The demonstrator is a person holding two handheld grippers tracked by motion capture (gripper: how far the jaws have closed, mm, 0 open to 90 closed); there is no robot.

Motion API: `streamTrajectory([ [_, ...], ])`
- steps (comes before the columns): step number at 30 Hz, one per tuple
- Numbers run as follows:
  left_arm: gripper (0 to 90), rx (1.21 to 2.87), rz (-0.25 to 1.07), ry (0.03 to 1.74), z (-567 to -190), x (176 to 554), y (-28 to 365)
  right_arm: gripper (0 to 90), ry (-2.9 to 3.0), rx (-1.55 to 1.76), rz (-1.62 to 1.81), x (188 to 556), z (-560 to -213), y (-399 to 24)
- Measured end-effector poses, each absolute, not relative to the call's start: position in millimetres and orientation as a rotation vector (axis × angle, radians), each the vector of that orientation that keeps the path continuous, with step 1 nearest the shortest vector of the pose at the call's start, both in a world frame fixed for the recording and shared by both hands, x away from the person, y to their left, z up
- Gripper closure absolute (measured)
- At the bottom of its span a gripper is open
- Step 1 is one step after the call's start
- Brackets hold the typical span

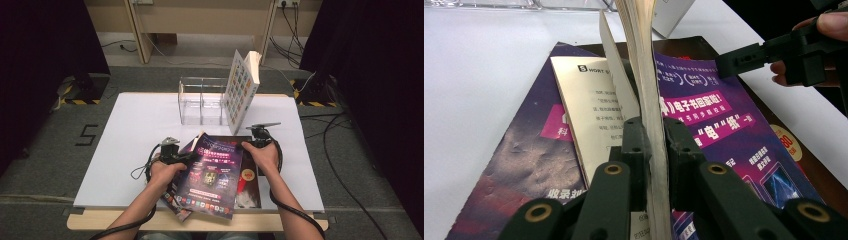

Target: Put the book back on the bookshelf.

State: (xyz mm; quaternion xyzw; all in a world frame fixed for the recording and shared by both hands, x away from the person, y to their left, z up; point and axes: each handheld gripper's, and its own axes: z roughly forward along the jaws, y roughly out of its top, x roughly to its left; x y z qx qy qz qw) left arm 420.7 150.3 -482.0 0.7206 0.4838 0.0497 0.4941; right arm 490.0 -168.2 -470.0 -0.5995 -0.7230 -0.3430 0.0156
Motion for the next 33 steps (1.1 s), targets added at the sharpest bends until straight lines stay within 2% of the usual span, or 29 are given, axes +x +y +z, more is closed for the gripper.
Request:
streamTrajectory([
  [11, 79.0, 1.76, 0.129, 1.191, -484.9, 421.4, 150.9, 72.2, -2.25, -1.88, -1.123, 485.5, -462.1, -169.9],
  [17, 77.7, 1.752, 0.121, 1.222, -488.0, 422.2, 154.0, 78.3, -2.2, -1.839, -1.253, 479.2, -444.3, -169.0],
  [22, 77.9, 1.75, 0.128, 1.221, -488.2, 421.6, 154.0, 76.4, -2.21, -1.815, -1.254, 479.9, -436.2, -163.8],
  [29, 77.9, 1.746, 0.126, 1.221, -488.6, 421.7, 153.9, 65.4, -2.123, -1.858, -1.233, 479.5, -443.5, -167.2],
  [33, 77.9, 1.745, 0.126, 1.223, -488.6, 421.6, 153.9, 63.8, -2.064, -1.88, -1.216, 479.1, -446.3, -168.6],
])
